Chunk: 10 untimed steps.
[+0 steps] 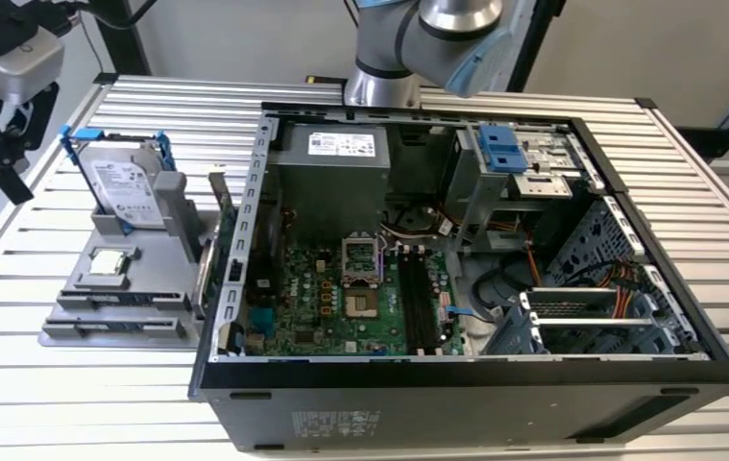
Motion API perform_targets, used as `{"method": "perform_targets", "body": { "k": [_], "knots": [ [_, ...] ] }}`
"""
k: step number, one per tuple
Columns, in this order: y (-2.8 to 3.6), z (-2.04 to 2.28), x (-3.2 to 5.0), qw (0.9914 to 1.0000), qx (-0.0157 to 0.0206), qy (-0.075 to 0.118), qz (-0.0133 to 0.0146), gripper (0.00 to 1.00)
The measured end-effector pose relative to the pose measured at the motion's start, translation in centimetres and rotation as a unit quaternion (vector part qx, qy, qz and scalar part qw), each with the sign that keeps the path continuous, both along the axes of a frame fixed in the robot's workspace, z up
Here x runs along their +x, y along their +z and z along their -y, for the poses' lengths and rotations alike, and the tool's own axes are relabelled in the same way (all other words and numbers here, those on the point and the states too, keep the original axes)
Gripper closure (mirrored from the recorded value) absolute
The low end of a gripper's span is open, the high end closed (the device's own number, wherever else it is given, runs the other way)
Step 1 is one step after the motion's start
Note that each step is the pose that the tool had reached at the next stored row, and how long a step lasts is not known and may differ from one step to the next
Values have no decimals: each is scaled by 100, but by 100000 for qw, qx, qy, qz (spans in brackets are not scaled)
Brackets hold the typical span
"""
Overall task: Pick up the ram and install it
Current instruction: 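Pick up the ram and move it above insertion slot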
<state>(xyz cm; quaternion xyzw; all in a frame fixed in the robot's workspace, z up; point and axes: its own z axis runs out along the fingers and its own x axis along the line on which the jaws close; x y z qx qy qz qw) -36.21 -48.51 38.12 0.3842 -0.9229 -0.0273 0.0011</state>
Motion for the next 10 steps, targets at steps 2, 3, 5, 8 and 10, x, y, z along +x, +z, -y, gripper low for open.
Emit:
{"method": "perform_targets", "body": {
  "k": [2, 3, 5, 8, 10],
  "knots": [
    [1, 0, 1, 99983, -4, 1820, -5, 100],
    [1, 0, 2, 99962, -6, 2752, -8, 100],
    [1, 0, 2, 99897, -5, 4547, -5, 100],
    [1, 1, 2, 99733, -10, 7303, 68, 100],
    [1, 1, 2, 99583, -19, 9124, 187, 100]
  ]
}}
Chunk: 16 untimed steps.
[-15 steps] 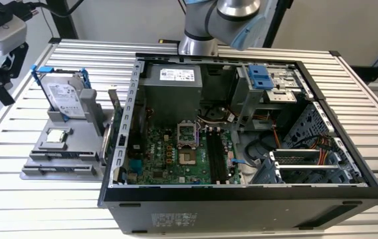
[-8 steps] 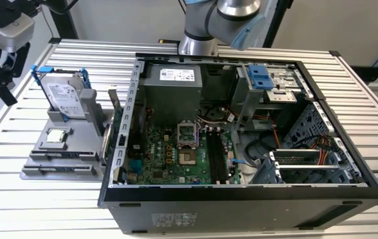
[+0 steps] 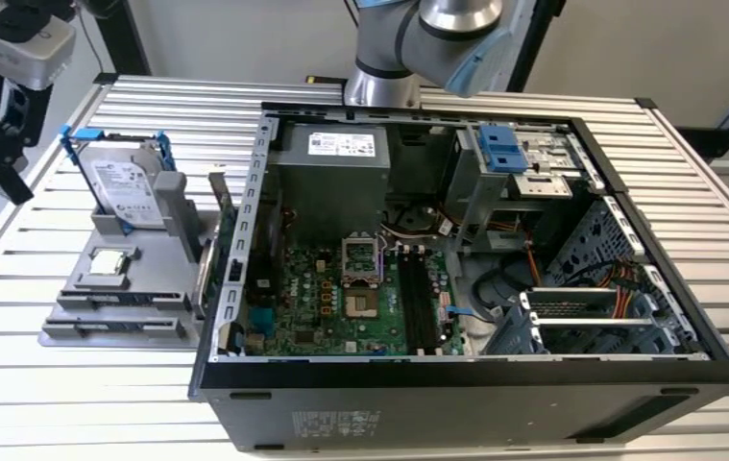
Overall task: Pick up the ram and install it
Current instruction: 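Pick up the ram and move it above insertion slot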
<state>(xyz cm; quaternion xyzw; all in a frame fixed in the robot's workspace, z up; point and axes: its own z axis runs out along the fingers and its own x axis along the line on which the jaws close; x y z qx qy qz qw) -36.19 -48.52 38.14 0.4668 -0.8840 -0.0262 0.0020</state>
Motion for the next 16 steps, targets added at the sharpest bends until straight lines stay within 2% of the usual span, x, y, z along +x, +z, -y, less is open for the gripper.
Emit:
{"method": "perform_targets", "body": {
  "k": [2, 4, 8, 12, 14, 16],
  "knots": [
    [-1, 0, -1, 99984, 3, 1793, 137, 100],
    [-1, 0, 0, 99933, 4, 3647, 276, 100],
    [-1, 0, 0, 99736, 5, 7243, 537, 100],
    [-1, -1, 0, 99404, 3, 10874, 824, 100],
    [0, -1, 0, 99191, -2, 12655, 978, 100],
    [0, -1, 0, 98941, -9, 14467, 1146, 100]
  ]
}}
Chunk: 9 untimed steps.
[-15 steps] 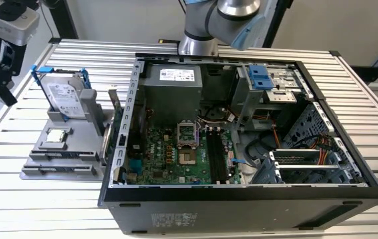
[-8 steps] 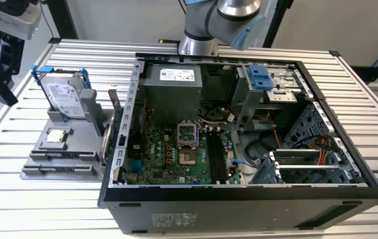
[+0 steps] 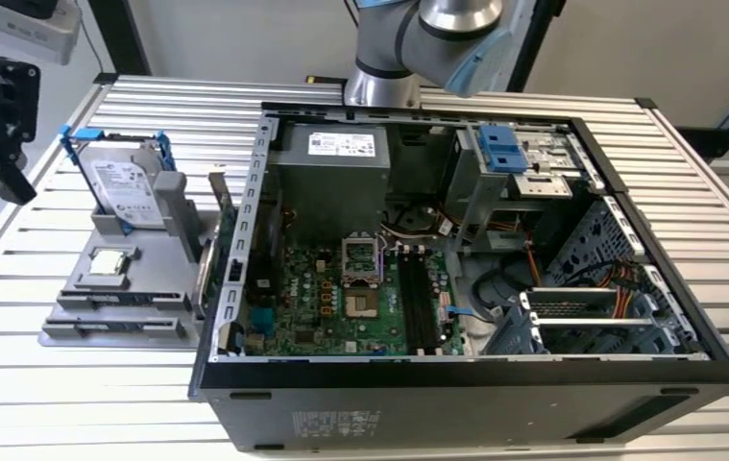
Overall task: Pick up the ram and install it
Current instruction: 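Pick up the ram and move it above insertion slot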
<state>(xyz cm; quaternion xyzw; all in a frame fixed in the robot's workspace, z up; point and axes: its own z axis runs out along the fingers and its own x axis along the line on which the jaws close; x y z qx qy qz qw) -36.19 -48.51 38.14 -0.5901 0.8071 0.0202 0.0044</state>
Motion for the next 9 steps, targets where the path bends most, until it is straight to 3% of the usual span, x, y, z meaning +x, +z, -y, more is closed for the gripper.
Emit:
{"method": "perform_targets", "body": {
  "k": [4, 9],
  "knots": [
    [0, 0, 0, 99934, 3, 3608, 331, 100],
    [0, 0, -1, 99698, 11, 7747, 509, 100]
  ]
}}
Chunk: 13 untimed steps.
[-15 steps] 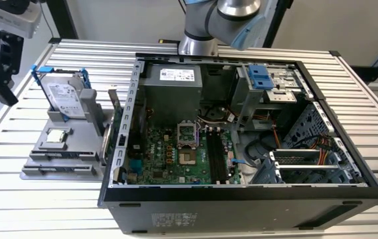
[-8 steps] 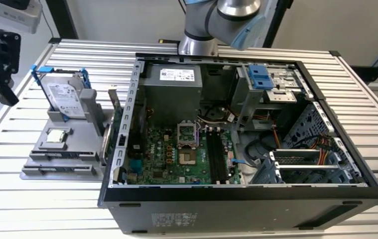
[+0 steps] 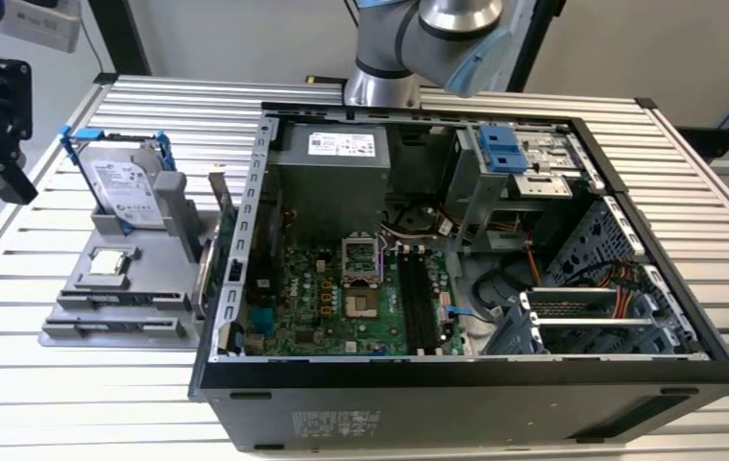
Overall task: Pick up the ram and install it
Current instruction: 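Pick up the ram and move it above insertion slot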
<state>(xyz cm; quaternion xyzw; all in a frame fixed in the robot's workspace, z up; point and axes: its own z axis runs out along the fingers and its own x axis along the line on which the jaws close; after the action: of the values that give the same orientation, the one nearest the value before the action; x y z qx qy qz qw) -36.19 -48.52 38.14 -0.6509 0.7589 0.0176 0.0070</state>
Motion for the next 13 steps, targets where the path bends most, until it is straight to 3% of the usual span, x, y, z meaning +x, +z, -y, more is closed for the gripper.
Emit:
{"method": "perform_targets", "body": {
  "k": [3, 7, 9, 10, 13],
  "knots": [
    [-1, 0, 1, 99972, 8, 2370, 71, 100],
    [0, -1, 8, 99870, 14, 5090, 79, 100],
    [0, -1, 9, 99839, 12, 5670, 64, 100],
    [0, 0, 9, 99839, 13, 5673, 52, 0],
    [-1, 0, 30, 99836, 106, 5717, 7, 0]
  ]
}}
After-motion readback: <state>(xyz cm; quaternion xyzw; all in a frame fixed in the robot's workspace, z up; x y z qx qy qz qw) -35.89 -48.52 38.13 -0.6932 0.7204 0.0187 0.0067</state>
